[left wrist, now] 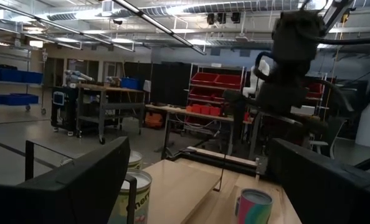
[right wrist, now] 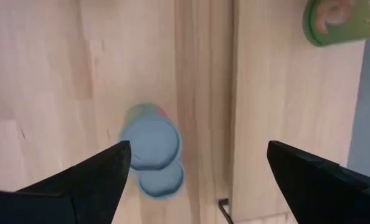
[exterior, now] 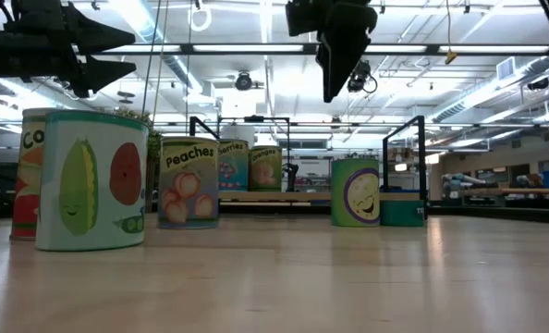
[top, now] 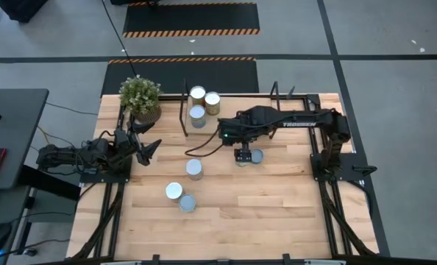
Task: Pick and place cans onto a shelf
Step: Put the canned peaches on the shelf
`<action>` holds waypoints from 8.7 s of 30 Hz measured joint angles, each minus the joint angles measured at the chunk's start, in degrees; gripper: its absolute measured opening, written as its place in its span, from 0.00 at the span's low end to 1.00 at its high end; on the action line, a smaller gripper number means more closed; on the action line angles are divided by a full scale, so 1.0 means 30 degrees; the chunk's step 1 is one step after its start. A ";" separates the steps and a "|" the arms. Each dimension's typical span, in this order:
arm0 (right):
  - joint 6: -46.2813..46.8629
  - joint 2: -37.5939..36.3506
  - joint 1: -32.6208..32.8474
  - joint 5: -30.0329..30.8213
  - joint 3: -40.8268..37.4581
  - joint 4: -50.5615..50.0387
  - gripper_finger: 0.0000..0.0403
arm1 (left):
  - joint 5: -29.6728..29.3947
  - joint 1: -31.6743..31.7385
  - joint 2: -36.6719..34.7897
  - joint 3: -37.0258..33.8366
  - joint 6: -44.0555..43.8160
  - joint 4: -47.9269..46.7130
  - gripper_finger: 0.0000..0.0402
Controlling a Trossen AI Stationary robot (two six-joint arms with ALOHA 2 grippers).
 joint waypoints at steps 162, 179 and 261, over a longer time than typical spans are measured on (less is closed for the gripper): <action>-0.6768 0.0095 -0.7315 -0.4725 -0.8109 2.1066 0.81 | -0.0160 0.0000 0.0622 0.0000 -0.0328 -0.0124 0.98; -0.5667 0.0109 -0.6456 -0.5029 -0.8109 2.1216 0.81 | -0.0154 0.0007 0.0622 -0.0001 -0.0321 -0.0117 0.98; -0.6556 0.0401 -0.5438 -0.1485 -0.1624 0.7590 0.92 | -0.0158 0.0006 0.0616 0.0000 -0.0328 -0.0197 0.98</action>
